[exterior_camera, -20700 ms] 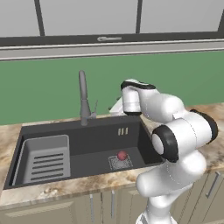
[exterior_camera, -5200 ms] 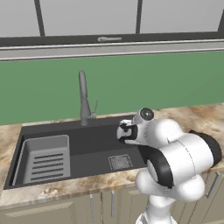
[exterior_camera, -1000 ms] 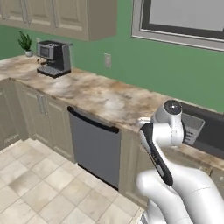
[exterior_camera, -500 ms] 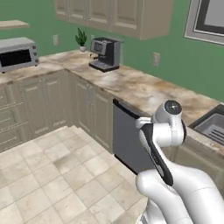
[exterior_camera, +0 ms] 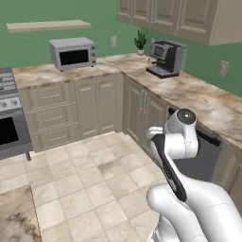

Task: Turn on the sink faucet. Then move the onion from the counter to the sink. Turn off the sink. Move the vegetable from the sink to the pot next to the stove. Finally move the pot to the front left burner.

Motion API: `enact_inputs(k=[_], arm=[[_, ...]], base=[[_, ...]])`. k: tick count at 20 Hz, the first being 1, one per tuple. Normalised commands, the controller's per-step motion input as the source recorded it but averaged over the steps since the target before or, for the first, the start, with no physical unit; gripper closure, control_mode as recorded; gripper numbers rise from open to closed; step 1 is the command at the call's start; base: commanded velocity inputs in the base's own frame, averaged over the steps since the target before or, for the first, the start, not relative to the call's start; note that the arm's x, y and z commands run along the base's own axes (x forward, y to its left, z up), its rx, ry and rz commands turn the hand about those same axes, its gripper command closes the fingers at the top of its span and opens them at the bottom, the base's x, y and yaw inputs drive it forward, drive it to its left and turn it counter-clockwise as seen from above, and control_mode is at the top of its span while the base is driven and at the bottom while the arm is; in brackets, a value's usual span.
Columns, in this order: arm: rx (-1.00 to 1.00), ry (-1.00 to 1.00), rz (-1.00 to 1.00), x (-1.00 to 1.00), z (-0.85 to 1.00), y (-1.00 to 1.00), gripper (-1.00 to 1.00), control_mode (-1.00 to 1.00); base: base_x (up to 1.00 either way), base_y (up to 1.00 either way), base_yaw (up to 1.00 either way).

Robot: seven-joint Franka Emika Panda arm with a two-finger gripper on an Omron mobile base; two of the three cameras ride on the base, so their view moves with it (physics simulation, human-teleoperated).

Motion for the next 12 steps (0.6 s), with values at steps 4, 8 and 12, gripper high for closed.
enact_inputs(k=[4, 8, 12], arm=[[0.00, 0.00, 0.00, 0.00, 0.00, 0.00, 1.00, 1.00], [0.00, 0.00, 0.00, 0.00, 0.00, 0.00, 1.00, 1.00], [0.00, 0.00, 0.00, 0.00, 0.00, 0.00, 1.00, 1.00]], base=[[0.79, 0.02, 0.31], [0.74, -0.10, 0.30], [0.73, -0.04, 0.32]])
